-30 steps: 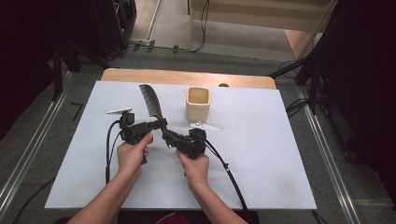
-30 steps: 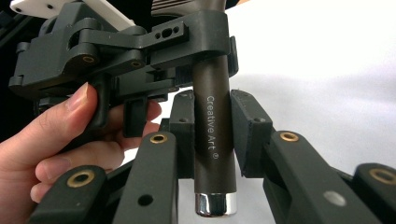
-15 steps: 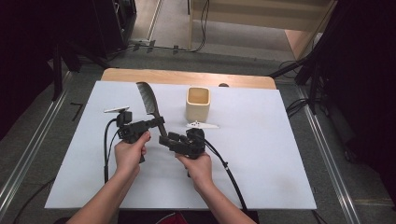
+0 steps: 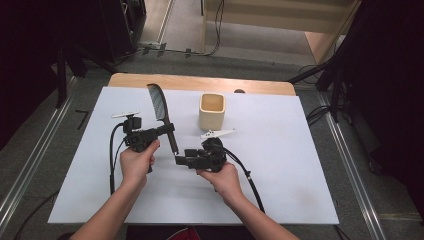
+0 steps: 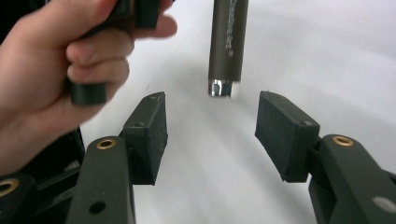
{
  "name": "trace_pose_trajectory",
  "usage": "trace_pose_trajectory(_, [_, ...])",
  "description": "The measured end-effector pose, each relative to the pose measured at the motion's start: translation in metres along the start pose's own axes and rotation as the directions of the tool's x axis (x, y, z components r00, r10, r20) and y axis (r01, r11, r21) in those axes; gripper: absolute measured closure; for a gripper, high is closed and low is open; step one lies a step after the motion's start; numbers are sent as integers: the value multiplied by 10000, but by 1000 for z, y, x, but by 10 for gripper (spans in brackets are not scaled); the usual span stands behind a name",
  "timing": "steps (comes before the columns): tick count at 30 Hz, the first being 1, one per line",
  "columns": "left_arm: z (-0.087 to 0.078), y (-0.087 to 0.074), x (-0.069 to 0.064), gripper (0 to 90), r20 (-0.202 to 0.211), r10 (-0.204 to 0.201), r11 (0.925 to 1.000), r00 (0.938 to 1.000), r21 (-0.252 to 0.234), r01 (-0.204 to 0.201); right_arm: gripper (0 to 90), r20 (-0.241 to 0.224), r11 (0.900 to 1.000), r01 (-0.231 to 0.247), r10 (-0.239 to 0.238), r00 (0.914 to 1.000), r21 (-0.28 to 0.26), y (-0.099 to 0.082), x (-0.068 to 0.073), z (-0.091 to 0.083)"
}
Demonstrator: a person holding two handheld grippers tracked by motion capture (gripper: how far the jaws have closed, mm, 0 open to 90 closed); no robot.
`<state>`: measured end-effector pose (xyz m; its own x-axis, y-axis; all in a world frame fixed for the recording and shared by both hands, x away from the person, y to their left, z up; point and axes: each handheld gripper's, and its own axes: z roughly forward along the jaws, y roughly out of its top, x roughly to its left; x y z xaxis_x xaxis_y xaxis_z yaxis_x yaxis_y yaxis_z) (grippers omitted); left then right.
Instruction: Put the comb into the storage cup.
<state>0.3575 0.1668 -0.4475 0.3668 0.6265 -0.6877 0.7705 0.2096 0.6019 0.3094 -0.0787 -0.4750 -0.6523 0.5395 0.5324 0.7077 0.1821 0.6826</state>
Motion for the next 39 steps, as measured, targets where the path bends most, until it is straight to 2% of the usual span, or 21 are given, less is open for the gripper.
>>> trace_pose_trajectory(1, [0,0,0,736,-40,40,10000,10000,3,-40,412,23,9996,227,-228,9997,168,-1,0,-3])
trace_pose_trajectory(7, [0,2,-1,736,-114,396,9992,9992,-37,-396,403,-334,9968,620,-603,9976,497,-1,-2,-11])
trace_pose_trajectory(11, [1,2,-2,736,-145,653,9978,9978,-57,-654,380,-280,9940,908,-892,9956,611,-2,-5,-19])
trace_pose_trajectory(16, [2,2,-2,736,-184,1013,9948,9947,-125,-1015,382,-338,9926,1021,-1000,9944,652,-7,-12,-30])
trace_pose_trajectory(22, [4,6,-7,736,-78,1371,9905,9905,-62,-1371,321,-238,9916,1008,-992,9948,816,-17,-20,-43])
trace_pose_trajectory(24, [5,7,-8,736,43,1470,9891,9891,-116,-1470,304,-141,9882,1183,-1175,9930,976,-19,-21,-47])
trace_pose_trajectory(29, [7,15,-12,736,116,1722,9850,9850,-125,-1720,296,14,9841,1303,-1314,9913,1206,-22,-23,-55])
trace_pose_trajectory(33, [10,20,-14,736,169,1856,9826,9825,-112,-1854,289,191,9791,1561,-1598,9870,1304,-26,-24,-62])
trace_pose_trajectory(34, [10,23,-15,736,184,2013,9795,9794,-77,-2012,288,187,9784,1587,-1626,9865,1323,-27,-24,-64])
trace_pose_trajectory(39, [10,30,-20,736,302,2205,9754,9749,-159,-2201,286,312,9786,1570,-1624,9862,1328,-35,-29,-77])
